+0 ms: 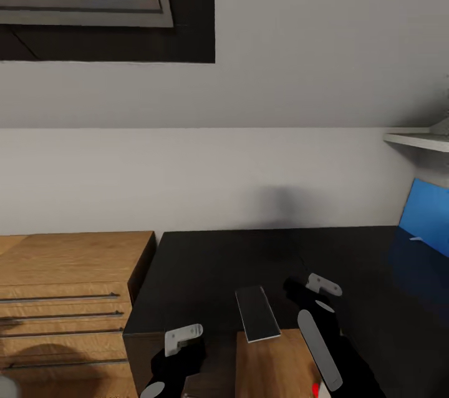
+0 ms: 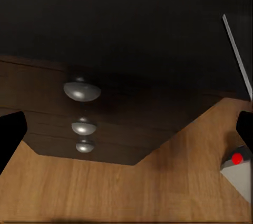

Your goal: In the bedroom, organize the workspace by keeping the computer under the desk, ensuring the monitor is on the desk, placing the keyboard on the desk next to the monitor, placing the mouse on the desk next to the keyboard, moving the folder from the swivel chair onto the desk next to the mouse, stacking the notebook on top of the folder with the pen on top of the notebook, and positioning the swivel chair next to the desk.

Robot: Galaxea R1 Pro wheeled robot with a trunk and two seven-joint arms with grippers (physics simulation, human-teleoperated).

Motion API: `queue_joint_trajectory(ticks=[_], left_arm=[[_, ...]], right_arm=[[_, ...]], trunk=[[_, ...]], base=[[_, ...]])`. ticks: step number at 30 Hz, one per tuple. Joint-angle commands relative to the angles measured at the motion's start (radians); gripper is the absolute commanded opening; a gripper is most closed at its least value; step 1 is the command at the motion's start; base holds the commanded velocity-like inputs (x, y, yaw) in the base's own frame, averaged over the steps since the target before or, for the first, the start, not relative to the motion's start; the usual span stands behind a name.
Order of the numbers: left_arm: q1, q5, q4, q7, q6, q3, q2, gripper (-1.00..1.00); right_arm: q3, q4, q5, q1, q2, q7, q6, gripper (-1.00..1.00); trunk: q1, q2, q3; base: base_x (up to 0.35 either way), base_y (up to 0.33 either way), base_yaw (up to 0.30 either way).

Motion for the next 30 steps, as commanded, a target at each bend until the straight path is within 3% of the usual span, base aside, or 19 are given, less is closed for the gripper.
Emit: queue_joint_trajectory(ticks=[1, 7, 20, 28, 30], left_arm=[[-0.001, 0.006, -0.001, 0.007, 0.003, -0.001, 0.000, 1.00], [-0.001, 0.004, 0.000, 0.007, 0.002, -0.001, 0.001, 1.00], [-0.001, 0.005, 0.000, 0.009, 0.002, 0.001, 0.001, 1.00], [-0.001, 0.006, -0.001, 0.010, 0.002, 0.001, 0.001, 1.00], [-0.001, 0.006, -0.002, 0.011, 0.002, 0.001, 0.001, 1.00]], right_arm=[[0.001, -0.002, -0.010, -0.001, 0.000, -0.009, 0.000, -1.00], [-0.003, -0.003, -0.010, -0.001, -0.003, -0.009, -0.001, -1.00], [-0.006, -0.002, -0.009, -0.001, -0.007, -0.008, -0.001, -1.00], [-0.005, -0.001, 0.005, -0.001, -0.034, -0.004, 0.000, -1.00], [-0.005, -0.002, 0.011, -0.001, -0.056, -0.001, 0.000, -1.00]], trunk=[[0.000, -0.001, -0.001], [0.000, -0.001, -0.001], [0.000, -0.001, -0.001], [0.000, -0.001, -0.001], [0.000, -0.001, -0.001]], base=[[-0.083, -0.159, -0.003], [0.080, -0.198, -0.045], [0.013, -0.020, -0.249], [0.000, 0.000, -0.269], [0.000, 0.000, -0.272]])
